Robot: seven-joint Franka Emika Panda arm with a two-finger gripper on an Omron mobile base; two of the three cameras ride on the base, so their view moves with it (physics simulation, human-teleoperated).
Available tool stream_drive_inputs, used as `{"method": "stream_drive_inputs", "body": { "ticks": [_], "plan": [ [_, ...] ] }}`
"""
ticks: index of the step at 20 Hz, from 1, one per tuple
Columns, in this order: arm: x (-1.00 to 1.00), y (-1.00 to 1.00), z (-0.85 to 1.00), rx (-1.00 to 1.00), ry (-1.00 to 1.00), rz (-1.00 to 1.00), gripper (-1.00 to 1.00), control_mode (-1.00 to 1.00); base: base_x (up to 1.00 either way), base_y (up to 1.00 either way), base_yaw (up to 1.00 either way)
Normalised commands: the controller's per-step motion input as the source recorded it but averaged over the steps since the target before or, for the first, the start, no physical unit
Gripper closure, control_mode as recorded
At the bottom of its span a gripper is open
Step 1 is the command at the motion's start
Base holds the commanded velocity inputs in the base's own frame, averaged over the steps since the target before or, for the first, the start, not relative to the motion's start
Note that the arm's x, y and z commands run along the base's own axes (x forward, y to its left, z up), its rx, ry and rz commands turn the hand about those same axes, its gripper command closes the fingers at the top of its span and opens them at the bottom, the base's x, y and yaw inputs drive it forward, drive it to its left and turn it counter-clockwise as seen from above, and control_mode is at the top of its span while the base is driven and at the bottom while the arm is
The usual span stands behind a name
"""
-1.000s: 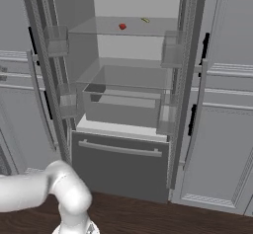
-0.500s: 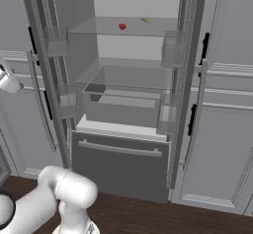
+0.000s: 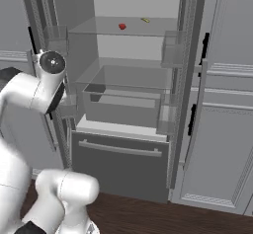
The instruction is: Take the strawberry from the fridge and place it on top of the pancake, located on the dining counter.
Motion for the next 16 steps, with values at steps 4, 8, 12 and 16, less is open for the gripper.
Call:
{"method": "stream_drive_inputs", "body": {
  "ticks": [4, 8, 12, 16],
  "plan": [
    [0.5, -0.56, -0.08, 0.88, 0.28, 0.21, -1.0, -1.0, 0.0, 0.0, 0.0],
    [0.8, -0.04, 0.0, 0.46, 0.43, 0.18, -1.0, -1.0, 0.0, 0.0, 0.0],
    [0.77, 0.19, -0.22, 0.17, 0.25, 0.26, -1.0, -1.0, 0.0, 0.0, 0.0],
    [0.72, 0.27, -0.29, 0.11, 0.18, 0.23, -1.0, -1.0, 0.0, 0.0, 0.0]
  ]
}}
